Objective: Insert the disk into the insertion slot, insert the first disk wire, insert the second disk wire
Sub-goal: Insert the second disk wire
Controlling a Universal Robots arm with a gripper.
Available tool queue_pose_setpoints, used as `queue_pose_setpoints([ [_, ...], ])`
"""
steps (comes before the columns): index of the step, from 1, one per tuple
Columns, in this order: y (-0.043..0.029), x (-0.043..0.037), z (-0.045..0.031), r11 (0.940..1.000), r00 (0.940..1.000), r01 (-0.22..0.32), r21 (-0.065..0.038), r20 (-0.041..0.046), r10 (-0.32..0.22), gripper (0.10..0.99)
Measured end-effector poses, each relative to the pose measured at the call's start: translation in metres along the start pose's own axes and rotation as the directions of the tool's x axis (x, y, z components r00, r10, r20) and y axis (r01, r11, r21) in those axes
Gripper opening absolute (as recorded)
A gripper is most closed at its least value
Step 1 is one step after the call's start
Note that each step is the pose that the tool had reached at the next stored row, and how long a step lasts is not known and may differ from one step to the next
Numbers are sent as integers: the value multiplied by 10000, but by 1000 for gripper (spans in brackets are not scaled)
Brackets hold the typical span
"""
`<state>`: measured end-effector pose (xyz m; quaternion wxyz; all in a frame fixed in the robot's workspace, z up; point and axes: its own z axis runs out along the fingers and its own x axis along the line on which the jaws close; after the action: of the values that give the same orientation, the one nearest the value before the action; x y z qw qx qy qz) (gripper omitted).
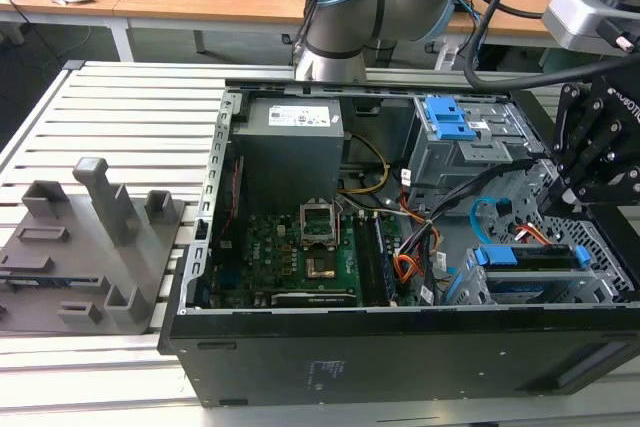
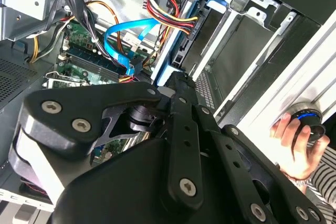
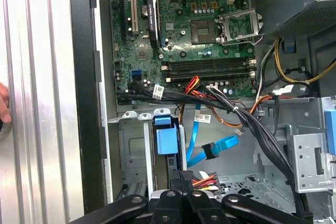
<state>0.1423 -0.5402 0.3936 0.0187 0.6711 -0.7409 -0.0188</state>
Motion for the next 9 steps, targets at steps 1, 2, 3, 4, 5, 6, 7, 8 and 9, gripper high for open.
queue_pose_setpoints([
  [1, 0, 0, 0, 10000, 10000, 0, 0, 0, 0, 106],
  [2, 0, 0, 0, 10000, 10000, 0, 0, 0, 0, 114],
  [3, 1, 0, 0, 10000, 10000, 0, 0, 0, 0, 294],
  [4, 1, 0, 0, 10000, 10000, 0, 0, 0, 0, 294],
  [5, 1, 0, 0, 10000, 10000, 0, 1, 0, 0, 361],
  [6, 1, -3, 1, 10000, 10000, -1, 0, 1, 1, 361],
  [7, 3, -18, 1, 10000, 10000, -1, 0, 1, 1, 361],
  [8, 5, -30, 0, 10000, 10000, -2, 0, 0, 2, 361],
  [9, 6, -44, 0, 10000, 10000, -2, 0, 0, 2, 361],
])
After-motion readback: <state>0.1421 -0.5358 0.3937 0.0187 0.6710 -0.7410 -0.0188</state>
